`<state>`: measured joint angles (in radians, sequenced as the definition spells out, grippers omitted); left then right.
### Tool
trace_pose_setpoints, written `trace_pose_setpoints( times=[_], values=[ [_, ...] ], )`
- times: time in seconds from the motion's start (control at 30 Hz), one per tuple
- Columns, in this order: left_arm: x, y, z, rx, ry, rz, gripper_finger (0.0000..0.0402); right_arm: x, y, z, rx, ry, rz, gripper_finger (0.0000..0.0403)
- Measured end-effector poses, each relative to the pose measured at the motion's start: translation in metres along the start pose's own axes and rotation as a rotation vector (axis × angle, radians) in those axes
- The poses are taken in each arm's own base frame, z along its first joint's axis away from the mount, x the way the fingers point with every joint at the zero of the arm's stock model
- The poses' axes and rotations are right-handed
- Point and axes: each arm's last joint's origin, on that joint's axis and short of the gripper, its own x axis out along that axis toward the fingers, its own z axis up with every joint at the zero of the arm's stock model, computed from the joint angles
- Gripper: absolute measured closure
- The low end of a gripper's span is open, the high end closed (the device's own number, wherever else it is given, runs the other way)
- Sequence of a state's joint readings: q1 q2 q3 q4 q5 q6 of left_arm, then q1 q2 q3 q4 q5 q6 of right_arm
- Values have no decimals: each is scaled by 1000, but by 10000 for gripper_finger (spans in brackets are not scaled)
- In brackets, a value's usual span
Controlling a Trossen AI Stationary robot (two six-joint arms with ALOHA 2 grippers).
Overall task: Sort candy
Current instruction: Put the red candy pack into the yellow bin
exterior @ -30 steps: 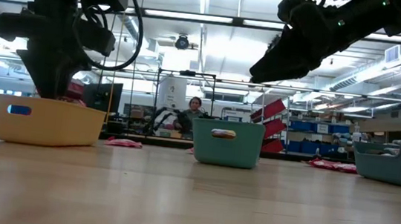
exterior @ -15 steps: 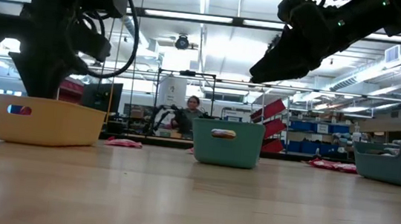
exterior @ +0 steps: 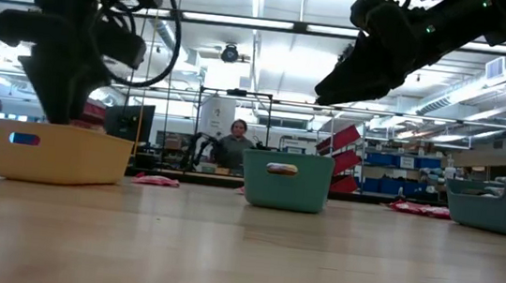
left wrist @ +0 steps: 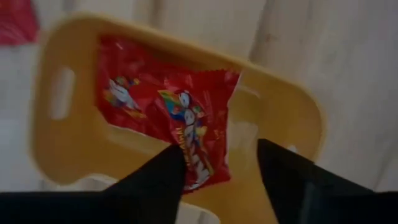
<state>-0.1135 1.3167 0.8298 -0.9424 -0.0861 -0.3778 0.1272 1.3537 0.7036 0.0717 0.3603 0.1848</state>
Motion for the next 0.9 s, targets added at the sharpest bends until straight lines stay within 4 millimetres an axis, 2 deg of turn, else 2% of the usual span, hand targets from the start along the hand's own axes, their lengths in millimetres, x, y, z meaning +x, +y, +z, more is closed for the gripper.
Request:
trace_pose_setpoints(
  times=[0.1, 0.2, 0.4, 0.53, 0.7, 0.9],
  values=[
    [-4, 0, 4, 5, -37, 32, 161, 0, 0, 0, 1, 1, 0, 124],
    [-5, -2, 4, 71, -36, 25, 144, 0, 0, 0, 5, 5, 13, 125],
    [-7, 1, -9, 211, 54, 187, 158, 0, 0, 0, 4, 5, 14, 130],
    [-8, -1, -14, 245, 87, 207, 178, 0, 0, 0, -1, 2, 15, 131],
    [-7, -2, -9, 237, 34, 187, 230, 0, 1, 1, 1, -7, 16, 142],
    [-2, 9, -1, 190, 0, 174, 367, 0, 1, 1, 0, -9, 17, 204]
  ],
)
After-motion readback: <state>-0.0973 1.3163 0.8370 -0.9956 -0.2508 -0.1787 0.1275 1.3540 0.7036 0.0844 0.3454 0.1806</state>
